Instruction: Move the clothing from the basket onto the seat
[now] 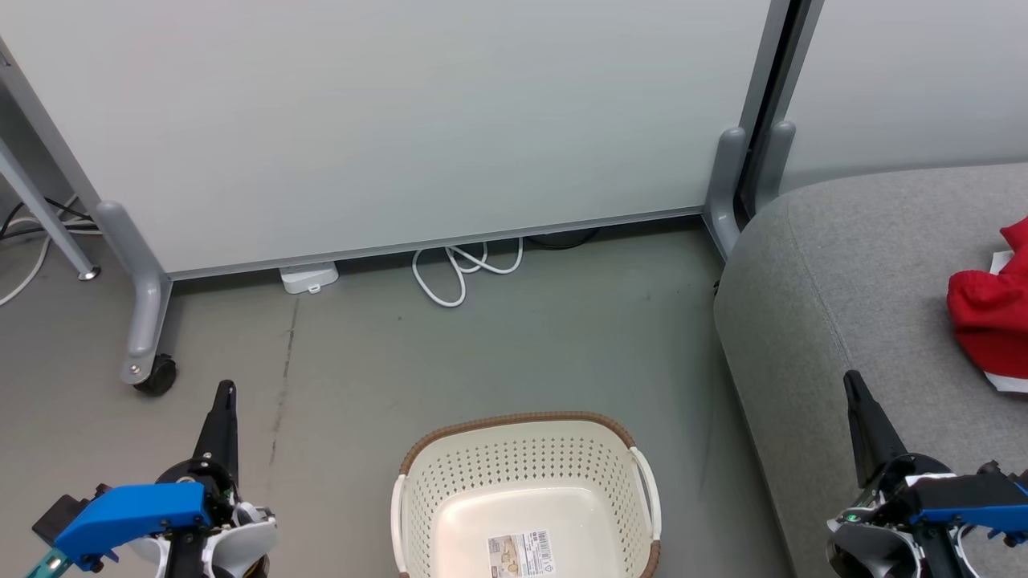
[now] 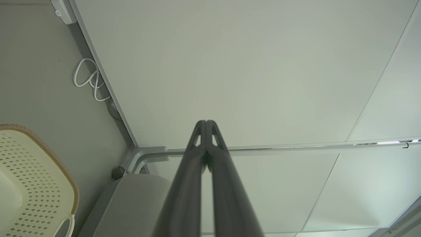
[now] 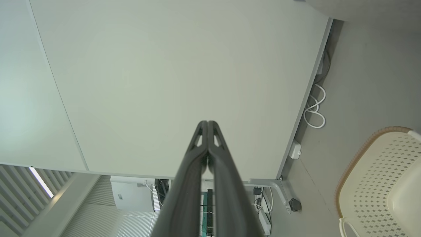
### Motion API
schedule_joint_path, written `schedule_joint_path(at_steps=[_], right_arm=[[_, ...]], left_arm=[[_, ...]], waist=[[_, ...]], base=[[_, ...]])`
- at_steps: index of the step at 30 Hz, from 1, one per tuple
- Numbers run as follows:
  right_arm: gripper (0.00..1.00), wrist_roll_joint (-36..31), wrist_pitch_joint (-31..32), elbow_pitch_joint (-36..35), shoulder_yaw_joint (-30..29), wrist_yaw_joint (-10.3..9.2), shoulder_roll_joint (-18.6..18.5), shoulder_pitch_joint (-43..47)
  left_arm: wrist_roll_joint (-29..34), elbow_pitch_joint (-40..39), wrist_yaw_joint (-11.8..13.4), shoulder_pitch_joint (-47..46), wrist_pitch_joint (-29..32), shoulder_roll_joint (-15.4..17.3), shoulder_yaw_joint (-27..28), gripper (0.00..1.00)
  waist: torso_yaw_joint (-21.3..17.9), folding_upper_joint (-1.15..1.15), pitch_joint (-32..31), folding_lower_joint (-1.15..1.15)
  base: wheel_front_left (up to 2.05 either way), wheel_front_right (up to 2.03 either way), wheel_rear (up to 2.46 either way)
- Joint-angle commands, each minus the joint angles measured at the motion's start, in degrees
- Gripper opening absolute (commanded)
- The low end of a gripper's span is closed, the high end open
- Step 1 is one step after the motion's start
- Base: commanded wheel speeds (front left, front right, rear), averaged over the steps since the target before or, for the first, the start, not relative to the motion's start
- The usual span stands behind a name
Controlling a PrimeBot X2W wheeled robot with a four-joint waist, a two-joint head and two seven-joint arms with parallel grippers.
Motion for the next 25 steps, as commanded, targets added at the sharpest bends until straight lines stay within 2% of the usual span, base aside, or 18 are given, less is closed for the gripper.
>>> schedule_joint_path(at_steps=[1, 6, 25], right_arm=[[0.0, 1.2, 0.4, 0.1, -0.1, 0.04, -0.4, -0.7], [0.0, 3.0, 0.5, 0.1, -0.1, 0.04, -0.4, -0.9], [0.0, 2.9, 0.6, 0.1, -0.1, 0.04, -0.4, -1.0]], left_arm=[[-0.9, -0.4, -0.1, -0.7, 0.3, -0.1, 0.3, 0.0], [-2.6, -0.7, -0.1, -0.9, 0.8, -0.1, 0.6, 0.0], [-2.5, -0.7, -0.1, -0.8, 0.8, -0.1, 0.6, 0.0]], waist=[[0.0, 0.0, 0.0, 0.0], [-0.1, 0.0, 0.0, 0.0], [-0.1, 0.0, 0.0, 0.0]], base=[[0.0, 0.0, 0.0], [0.0, 0.0, 0.0], [0.0, 0.0, 0.0]])
